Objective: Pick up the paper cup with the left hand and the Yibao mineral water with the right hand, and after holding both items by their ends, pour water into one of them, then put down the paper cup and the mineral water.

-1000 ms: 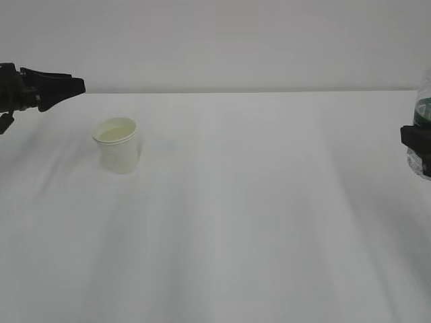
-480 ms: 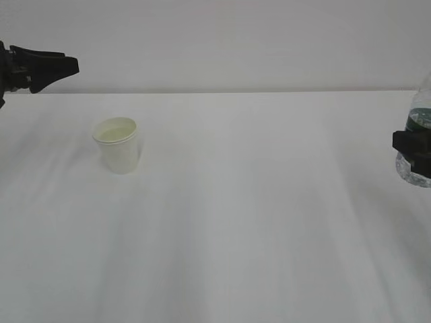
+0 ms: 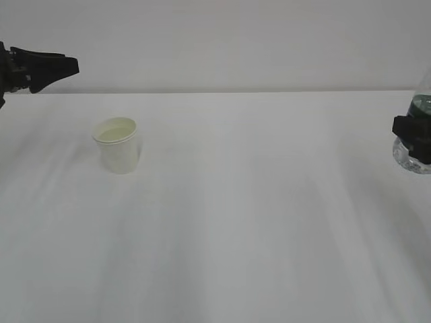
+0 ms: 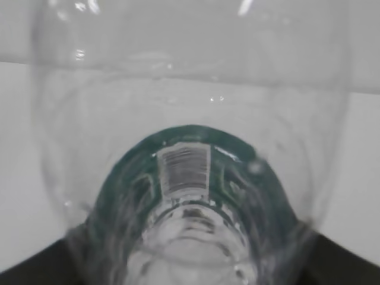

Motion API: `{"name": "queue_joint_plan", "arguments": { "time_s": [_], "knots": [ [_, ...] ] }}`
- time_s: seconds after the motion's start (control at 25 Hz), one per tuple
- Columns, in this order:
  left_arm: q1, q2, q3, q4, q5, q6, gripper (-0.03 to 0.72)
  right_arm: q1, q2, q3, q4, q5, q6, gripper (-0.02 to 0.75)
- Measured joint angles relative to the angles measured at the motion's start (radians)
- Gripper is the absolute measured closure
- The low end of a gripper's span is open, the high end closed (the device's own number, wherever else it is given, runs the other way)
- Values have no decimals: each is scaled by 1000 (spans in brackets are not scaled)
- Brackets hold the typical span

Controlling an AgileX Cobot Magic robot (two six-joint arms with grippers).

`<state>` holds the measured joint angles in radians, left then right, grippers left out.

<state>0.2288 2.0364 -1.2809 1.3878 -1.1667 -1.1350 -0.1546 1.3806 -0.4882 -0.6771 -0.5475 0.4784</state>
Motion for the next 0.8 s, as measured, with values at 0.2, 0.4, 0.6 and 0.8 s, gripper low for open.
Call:
{"name": "queue_joint_plan", "arguments": {
  "time_s": [0.2,0.4,0.6,0.8],
  "knots": [
    [0,0,0,4,0,-2,214,0,55,23,71,-86,-29,312],
    [0,0,0,8,0,-2,214,-1,105,100,177,-170,-116,312],
    [0,0,0,10,0,-2,220,-2,117,164,277,-246,-206,312],
    [0,0,0,10,0,-2,221,-2,121,172,296,-253,-313,312]
  ]
}}
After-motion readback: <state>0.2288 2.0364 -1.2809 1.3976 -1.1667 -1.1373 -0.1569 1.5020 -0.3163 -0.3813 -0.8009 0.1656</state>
